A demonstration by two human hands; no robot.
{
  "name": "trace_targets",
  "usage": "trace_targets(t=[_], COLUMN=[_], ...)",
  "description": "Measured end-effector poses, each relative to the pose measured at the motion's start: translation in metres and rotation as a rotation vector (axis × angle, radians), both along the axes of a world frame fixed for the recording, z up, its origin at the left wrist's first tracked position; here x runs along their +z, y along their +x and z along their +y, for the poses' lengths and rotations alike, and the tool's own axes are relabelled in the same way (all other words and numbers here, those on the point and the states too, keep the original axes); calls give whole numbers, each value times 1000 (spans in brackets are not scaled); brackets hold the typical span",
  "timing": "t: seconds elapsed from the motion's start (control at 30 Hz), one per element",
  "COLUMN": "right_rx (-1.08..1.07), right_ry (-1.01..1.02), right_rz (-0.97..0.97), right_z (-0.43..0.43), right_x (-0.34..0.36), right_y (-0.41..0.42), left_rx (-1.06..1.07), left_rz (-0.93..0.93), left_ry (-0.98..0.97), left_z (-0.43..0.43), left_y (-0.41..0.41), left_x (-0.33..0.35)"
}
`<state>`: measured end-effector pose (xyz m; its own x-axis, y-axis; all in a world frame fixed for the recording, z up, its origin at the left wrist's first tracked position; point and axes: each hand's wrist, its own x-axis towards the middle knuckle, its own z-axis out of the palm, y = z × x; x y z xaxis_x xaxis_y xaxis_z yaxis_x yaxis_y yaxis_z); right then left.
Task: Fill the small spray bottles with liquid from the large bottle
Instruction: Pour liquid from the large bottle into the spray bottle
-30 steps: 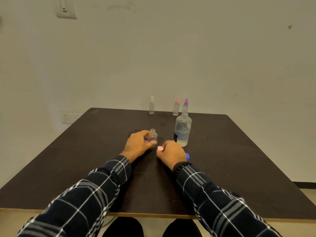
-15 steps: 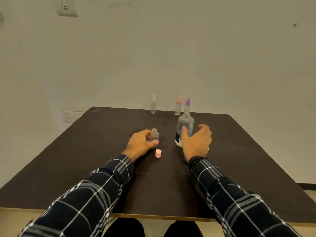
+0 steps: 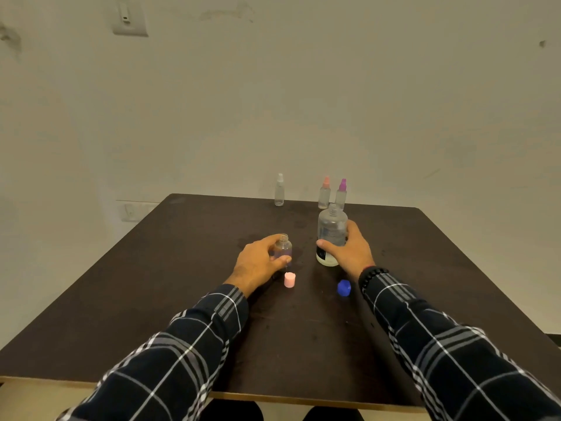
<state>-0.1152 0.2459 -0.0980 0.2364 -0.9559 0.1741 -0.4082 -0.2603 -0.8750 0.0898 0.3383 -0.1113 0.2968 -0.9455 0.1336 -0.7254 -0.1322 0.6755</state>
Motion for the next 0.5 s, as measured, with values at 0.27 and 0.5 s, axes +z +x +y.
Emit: trace_targets(t=[0.27, 0.5], right_rx=[94, 51], right_ry=[-170, -243], right_rz=[347, 599], right_z=[8, 8], right_x=[14, 11], right_y=[15, 14], left_rx=[4, -4], left_rz=[21, 39], left_ry=[9, 16], left_z=[-1, -1], left_y=[0, -1], left_x=[0, 1])
